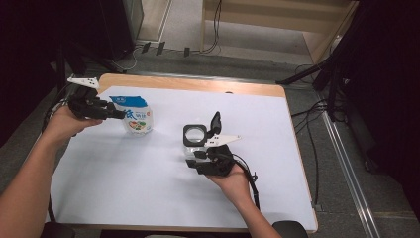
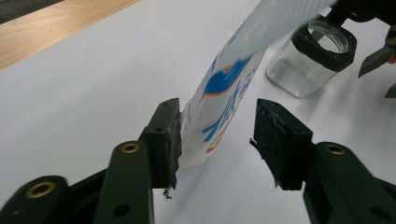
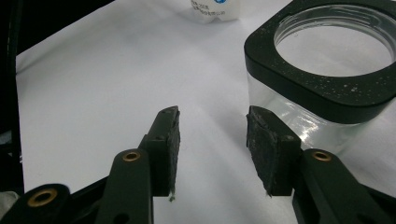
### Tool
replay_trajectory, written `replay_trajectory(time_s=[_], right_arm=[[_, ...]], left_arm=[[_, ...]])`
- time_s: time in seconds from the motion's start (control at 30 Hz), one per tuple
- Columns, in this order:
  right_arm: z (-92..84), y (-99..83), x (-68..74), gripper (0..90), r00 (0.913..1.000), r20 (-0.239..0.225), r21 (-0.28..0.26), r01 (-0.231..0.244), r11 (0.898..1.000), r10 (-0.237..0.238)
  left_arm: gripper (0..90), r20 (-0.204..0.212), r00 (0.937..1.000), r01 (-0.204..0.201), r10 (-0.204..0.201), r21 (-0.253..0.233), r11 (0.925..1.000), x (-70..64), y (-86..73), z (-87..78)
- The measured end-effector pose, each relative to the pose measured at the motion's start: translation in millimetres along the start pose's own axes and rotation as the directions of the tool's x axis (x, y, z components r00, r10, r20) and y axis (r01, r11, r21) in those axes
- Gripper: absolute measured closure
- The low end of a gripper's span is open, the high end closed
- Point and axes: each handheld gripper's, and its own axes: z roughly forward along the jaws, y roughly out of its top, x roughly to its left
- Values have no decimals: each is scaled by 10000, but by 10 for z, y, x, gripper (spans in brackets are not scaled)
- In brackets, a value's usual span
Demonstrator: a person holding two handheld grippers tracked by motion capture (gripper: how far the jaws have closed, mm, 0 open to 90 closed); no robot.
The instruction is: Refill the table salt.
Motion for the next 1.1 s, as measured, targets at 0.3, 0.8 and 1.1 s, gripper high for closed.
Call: replay_trajectory(time_s=[0.3, 0.8, 1.1], right_arm=[[9, -4, -9, 561, 10000, -16, 30, 5, 10000, -5], [31, -3, -33, 564, 9999, 12, 11, -154, 9999, 154], [37, -6, -53, 565, 9999, 15, 18, -170, 9999, 170]], left_arm=[[647, 54, 9987, -512, 510, 454, 9977, 24, 110, 50], [828, 131, 9971, -761, 755, 560, 9955, -19, 188, 103], [895, 441, 9977, -529, 506, 521, 9972, -101, 249, 119]])
